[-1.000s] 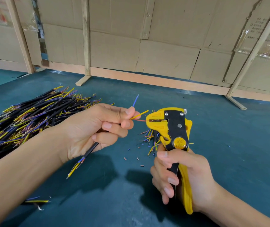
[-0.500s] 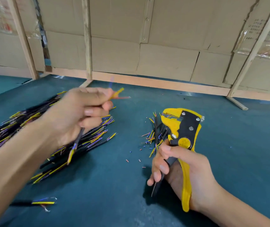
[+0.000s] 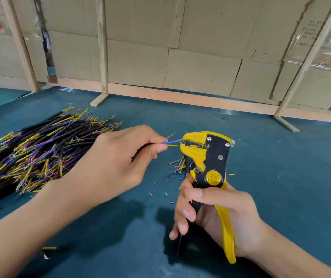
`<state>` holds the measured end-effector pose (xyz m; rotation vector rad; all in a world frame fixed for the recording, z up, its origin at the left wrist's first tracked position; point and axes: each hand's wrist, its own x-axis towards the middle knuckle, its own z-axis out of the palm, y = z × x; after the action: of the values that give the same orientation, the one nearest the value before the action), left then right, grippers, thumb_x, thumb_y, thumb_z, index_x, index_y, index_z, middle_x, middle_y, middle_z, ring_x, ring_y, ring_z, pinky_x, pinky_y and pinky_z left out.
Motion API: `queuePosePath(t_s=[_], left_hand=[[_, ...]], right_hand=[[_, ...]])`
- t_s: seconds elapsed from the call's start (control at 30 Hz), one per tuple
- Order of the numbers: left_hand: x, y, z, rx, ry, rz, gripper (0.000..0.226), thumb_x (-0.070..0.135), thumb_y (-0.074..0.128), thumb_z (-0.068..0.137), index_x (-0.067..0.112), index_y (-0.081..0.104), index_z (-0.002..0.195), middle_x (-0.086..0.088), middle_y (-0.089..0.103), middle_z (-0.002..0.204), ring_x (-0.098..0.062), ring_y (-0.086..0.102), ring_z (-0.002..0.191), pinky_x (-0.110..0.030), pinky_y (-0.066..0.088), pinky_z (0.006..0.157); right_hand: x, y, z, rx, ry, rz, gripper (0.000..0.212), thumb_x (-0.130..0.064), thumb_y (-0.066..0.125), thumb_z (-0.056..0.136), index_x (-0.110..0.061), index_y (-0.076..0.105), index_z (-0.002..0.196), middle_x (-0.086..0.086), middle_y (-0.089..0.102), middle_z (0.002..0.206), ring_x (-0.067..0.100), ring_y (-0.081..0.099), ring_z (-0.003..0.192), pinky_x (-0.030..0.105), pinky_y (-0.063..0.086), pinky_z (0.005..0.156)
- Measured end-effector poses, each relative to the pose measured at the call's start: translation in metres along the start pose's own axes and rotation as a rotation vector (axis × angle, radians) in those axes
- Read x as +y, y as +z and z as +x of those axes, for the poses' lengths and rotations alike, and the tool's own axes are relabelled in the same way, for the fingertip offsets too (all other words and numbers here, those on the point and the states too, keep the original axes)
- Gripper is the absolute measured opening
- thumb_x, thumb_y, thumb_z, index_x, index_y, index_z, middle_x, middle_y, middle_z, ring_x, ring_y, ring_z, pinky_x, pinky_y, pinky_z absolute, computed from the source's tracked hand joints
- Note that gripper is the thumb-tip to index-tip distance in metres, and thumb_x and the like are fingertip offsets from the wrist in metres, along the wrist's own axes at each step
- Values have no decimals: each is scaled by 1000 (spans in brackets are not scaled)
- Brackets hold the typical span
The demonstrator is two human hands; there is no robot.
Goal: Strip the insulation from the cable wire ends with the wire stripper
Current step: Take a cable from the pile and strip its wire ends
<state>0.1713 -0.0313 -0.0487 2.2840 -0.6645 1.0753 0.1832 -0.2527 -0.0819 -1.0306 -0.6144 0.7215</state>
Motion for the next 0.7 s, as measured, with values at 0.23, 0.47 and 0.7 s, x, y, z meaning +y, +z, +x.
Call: queuePosePath(t_s=[0.23,0.47,0.7], left_hand=[[-3,-1,1,-38,145,132,19,17,59,98,2,73,97,-2,66,79,-21,58,64,-33,49,59],[-6,-4,5,-31,171,286,15,9,61,96,-1,74,97,-13,61,73,-37,58,59,-46,53,52],[1,-3,4,-36,197,280,17,12,61,97,2,74,99,-11,63,75,-35,61,62,-44,54,54]], right_hand=[[0,-2,-1,-32,-3,-1,15,-13,63,88,-7,51,83,13,52,70,30,59,64,52,54,76],[0,-5,-1,-52,0,-2,26,-16,67,88,-5,44,81,13,52,72,30,59,65,53,53,77],[-1,-4,0,-64,15,8,17,-16,68,88,-6,54,89,14,52,72,31,60,66,55,53,78]])
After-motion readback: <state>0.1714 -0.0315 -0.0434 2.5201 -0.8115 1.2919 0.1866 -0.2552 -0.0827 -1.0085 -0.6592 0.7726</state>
